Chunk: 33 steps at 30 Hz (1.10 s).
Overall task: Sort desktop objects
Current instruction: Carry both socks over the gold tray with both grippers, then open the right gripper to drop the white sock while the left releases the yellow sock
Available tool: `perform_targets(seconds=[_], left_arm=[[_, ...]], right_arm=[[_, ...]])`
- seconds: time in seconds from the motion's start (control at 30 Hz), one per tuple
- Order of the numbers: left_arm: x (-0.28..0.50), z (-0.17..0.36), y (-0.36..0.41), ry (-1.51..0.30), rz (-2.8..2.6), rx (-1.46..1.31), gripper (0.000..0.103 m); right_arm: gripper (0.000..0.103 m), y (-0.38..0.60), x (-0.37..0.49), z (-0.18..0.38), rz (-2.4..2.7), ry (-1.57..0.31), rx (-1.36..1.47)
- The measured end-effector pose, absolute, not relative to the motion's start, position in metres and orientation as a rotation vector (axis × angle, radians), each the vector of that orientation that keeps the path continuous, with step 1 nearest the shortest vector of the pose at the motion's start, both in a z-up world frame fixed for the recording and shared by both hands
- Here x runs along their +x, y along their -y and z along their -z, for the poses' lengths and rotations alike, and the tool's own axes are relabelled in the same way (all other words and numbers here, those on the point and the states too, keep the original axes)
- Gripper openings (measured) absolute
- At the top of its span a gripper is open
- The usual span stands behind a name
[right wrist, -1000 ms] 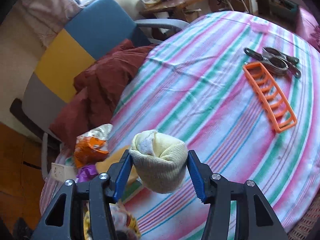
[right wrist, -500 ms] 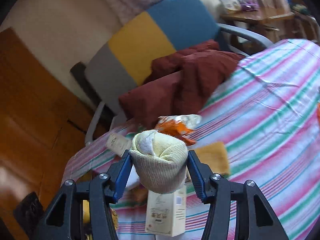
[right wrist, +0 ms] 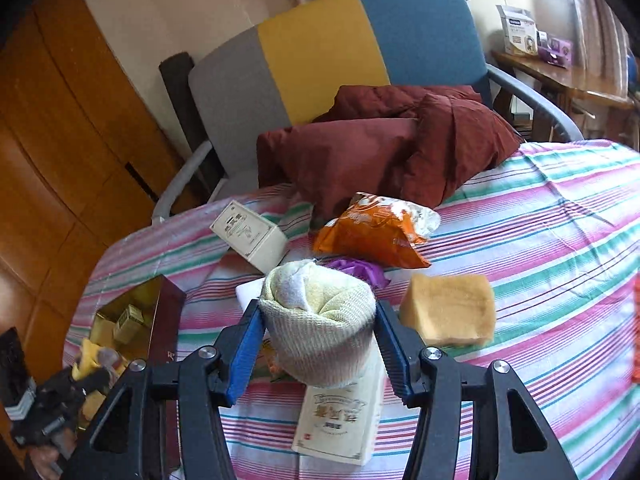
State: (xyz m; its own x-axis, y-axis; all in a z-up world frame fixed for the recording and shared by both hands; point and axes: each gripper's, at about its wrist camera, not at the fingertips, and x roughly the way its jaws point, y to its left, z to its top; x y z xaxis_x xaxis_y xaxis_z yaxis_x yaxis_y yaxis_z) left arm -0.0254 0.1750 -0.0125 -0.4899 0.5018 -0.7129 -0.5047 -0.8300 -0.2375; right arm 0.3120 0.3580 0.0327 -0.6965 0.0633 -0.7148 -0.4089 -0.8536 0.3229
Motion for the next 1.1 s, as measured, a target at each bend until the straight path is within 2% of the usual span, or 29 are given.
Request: perform_targets(seconds=[0.3, 0.47, 0.7, 0.9, 1.1], left_arm=[[-0.054, 0.028, -0.102, 0.106, -2.420, -1.171, 0.036], [-0.065, 0.043, -0.084, 0.091, -2.444, -1.230, 0.036], [-0.075, 0.067, -0.066, 0.082, -2.446, -1.296, 0.036], [-0.082, 0.077, -0.054, 0.141, -2.447, -1.341, 0.037], [-0.086, 0.080, -0.048, 0.185, -2.450, -1.356, 0.044]], right_arm=[[0.056, -0.269, 0.265, -0.055, -2.738, -0.545, -1.194], [0.056, -0.212, 0.225, -0.057, -2.825, -0.537, -1.297], [0.056, -0.142, 0.166, -0.031, -2.857, -0.483, -1.473], [0.056, -0.122, 0.114, 0.006, -2.731, -0.518, -1.564], [0.058, -0.113, 0.082, 0.030, -2.645, -0.595, -1.616]])
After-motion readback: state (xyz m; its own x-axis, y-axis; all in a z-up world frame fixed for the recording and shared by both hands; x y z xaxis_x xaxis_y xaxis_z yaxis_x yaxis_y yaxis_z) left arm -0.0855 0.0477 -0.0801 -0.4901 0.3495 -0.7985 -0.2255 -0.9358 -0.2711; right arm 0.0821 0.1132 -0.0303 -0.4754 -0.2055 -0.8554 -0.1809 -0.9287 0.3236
